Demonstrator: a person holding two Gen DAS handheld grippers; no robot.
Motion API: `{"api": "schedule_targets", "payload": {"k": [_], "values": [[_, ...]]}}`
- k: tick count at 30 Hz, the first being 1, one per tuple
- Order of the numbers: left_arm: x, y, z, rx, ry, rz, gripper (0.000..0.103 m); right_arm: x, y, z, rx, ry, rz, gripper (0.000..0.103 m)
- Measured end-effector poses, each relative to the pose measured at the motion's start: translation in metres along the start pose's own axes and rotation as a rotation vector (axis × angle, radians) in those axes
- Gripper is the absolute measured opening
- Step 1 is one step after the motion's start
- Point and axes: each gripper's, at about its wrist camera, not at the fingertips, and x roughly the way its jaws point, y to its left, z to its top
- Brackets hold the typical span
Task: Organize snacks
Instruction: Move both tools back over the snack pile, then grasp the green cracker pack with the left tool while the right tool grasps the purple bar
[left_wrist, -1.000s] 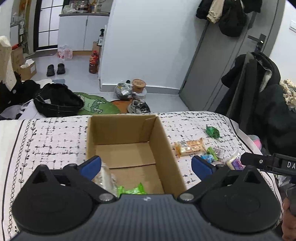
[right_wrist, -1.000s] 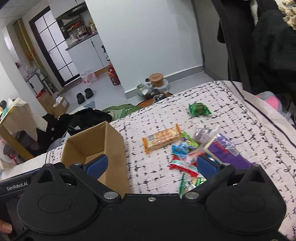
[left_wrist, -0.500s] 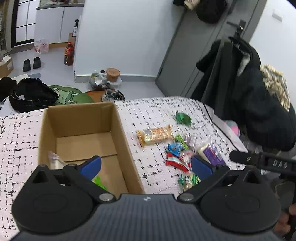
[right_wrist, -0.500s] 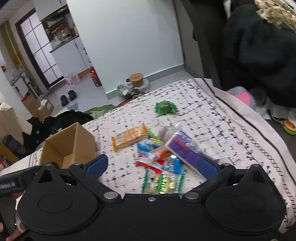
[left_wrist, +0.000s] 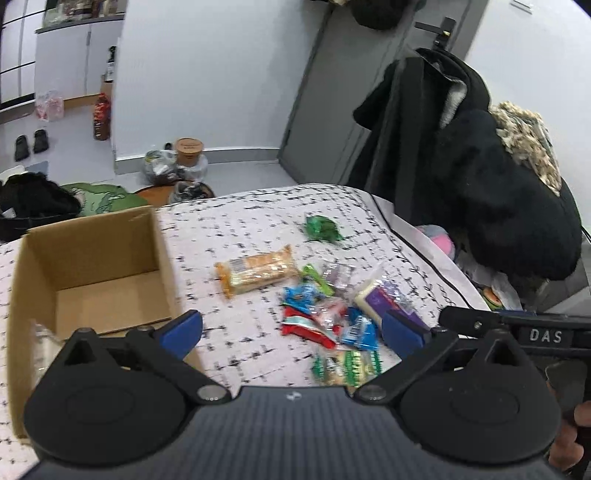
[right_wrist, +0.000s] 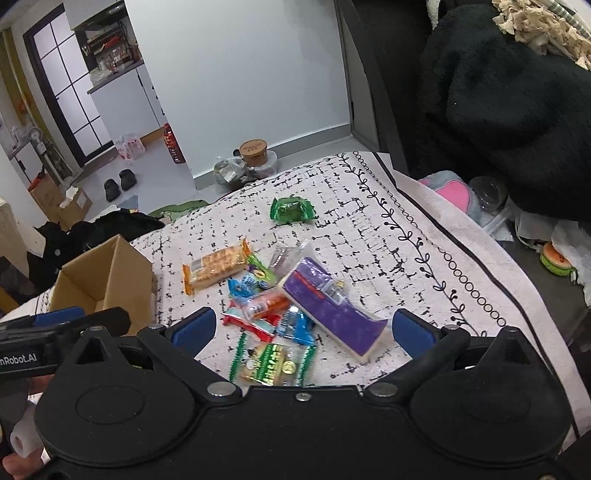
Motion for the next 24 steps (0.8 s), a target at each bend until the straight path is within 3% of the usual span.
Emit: {"api": "schedule_targets", "payload": {"k": [5,13,24], "values": [[0.017,-0.015,-0.003,0.039,0.021,-0.042,0.102,0.007,-0.01,0.004,-0.02,0.001,-0.013,0.102],[0.048,-0.032,-0.015,0.093,0.077,-0.075,0.102,0.026,-0.019,0.01,-0.076,0.037,-0.02,0.09],[0.108,-0.045,-0.032,0.108,0.172,-0.065,0.102,0.059,-0.035,0.015,-0.124,0.135,-0.015,0.082]]}}
